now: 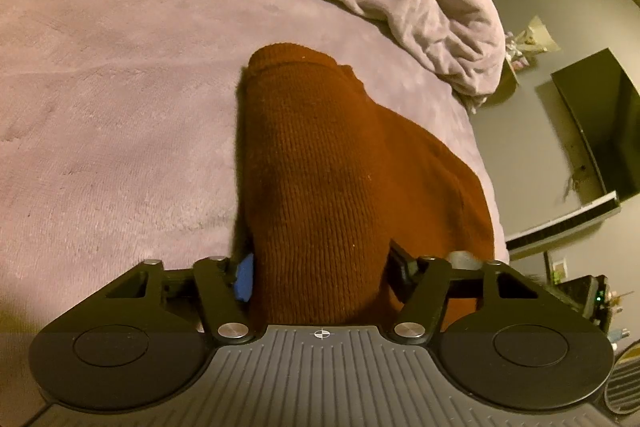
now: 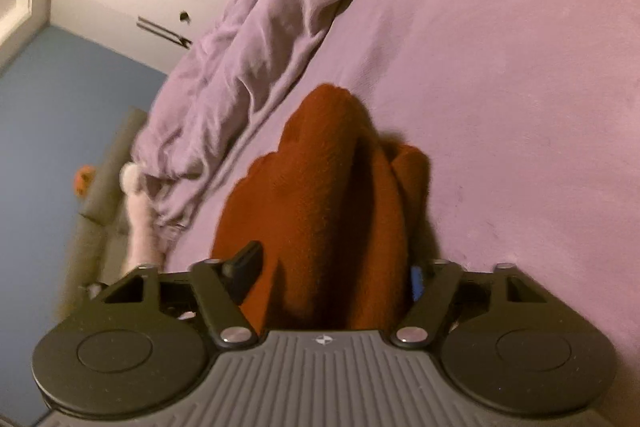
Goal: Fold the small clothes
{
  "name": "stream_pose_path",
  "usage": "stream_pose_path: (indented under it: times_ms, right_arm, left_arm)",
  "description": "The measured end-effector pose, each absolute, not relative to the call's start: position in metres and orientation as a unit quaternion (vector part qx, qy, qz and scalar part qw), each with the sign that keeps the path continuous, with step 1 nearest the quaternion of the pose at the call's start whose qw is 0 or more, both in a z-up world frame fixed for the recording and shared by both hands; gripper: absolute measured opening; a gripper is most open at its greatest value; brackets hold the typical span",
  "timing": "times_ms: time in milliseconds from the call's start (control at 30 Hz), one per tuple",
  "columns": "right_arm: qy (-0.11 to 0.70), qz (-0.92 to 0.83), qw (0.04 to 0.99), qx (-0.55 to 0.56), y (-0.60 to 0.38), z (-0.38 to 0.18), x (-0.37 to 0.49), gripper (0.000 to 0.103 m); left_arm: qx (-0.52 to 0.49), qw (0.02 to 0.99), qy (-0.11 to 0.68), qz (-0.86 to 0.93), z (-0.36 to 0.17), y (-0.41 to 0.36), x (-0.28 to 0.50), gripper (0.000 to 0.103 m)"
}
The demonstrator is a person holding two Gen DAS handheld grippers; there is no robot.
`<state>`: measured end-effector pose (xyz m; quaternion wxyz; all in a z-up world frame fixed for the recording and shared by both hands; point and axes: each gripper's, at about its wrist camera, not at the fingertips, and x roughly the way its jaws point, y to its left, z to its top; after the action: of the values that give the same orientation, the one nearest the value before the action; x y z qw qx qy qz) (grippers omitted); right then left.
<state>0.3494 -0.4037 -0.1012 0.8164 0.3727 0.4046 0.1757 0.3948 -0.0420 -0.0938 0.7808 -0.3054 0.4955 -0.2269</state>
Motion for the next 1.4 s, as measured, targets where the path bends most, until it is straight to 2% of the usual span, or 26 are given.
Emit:
stream_pose_path:
  times_ms: [100, 167, 400, 567, 667, 767, 900, 967, 1100, 1200, 1267, 1333, 1367, 1400]
  right_arm:
    - [0.396, 0.174, 0.827, 0.36, -0.394, -0.095, 0.346, 0.035]
    - [0.39, 0.181, 0.829, 0.358, -0.387, -0.086, 0.342, 0.034]
    - [0.394, 0.22, 0.823, 0.345, -0.34, -0.059, 0.343, 0.033]
    - [0.405, 0.252, 0.806, 0.351, -0.294, -0.059, 0.345, 0.033]
    - [0.418, 0.239, 0.806, 0.344, -0.276, -0.06, 0.342, 0.038]
    - [0.407, 0.177, 0.852, 0.277, -0.271, -0.045, 0.32, 0.042]
    - [0.371, 0.149, 0.88, 0.255, -0.274, -0.028, 0.264, 0.044]
    - [0.362, 0.147, 0.88, 0.269, -0.276, -0.029, 0.235, 0.053]
    - [0.366, 0.143, 0.868, 0.304, -0.272, -0.043, 0.205, 0.055]
    - [0.377, 0.155, 0.837, 0.365, -0.266, -0.055, 0.202, 0.055]
    - [0.377, 0.142, 0.841, 0.362, -0.259, -0.056, 0.205, 0.055]
    - [0.379, 0.129, 0.845, 0.354, -0.253, -0.057, 0.209, 0.048]
    - [0.38, 0.128, 0.846, 0.351, -0.25, -0.058, 0.211, 0.037]
    - [0.382, 0.122, 0.849, 0.344, -0.245, -0.057, 0.214, 0.03]
  left_arm:
    - [-0.323, 0.775, 0.492, -0.232, -0.092, -0.035, 0.394, 0.054]
    - [-0.318, 0.778, 0.487, -0.236, -0.083, -0.032, 0.392, 0.052]
    - [-0.264, 0.819, 0.453, -0.232, -0.031, 0.0, 0.37, 0.052]
    - [-0.271, 0.823, 0.467, -0.174, -0.017, 0.049, 0.352, 0.054]
    - [-0.234, 0.84, 0.474, -0.124, -0.02, 0.07, 0.335, 0.056]
    - [-0.204, 0.859, 0.458, -0.098, -0.013, 0.081, 0.306, 0.052]
    - [-0.162, 0.891, 0.416, -0.078, 0.005, 0.082, 0.252, 0.057]
    - [-0.141, 0.896, 0.415, -0.072, 0.004, 0.073, 0.226, 0.058]
    - [-0.121, 0.892, 0.427, -0.086, -0.01, 0.051, 0.199, 0.07]
    - [-0.121, 0.885, 0.442, -0.081, -0.02, 0.04, 0.199, 0.07]
    - [-0.112, 0.879, 0.456, -0.076, -0.026, 0.036, 0.2, 0.07]
    - [-0.092, 0.877, 0.466, -0.074, -0.028, 0.027, 0.2, 0.07]
    - [-0.082, 0.88, 0.464, -0.065, -0.028, 0.024, 0.199, 0.07]
    - [-0.075, 0.881, 0.464, -0.053, -0.028, 0.024, 0.197, 0.07]
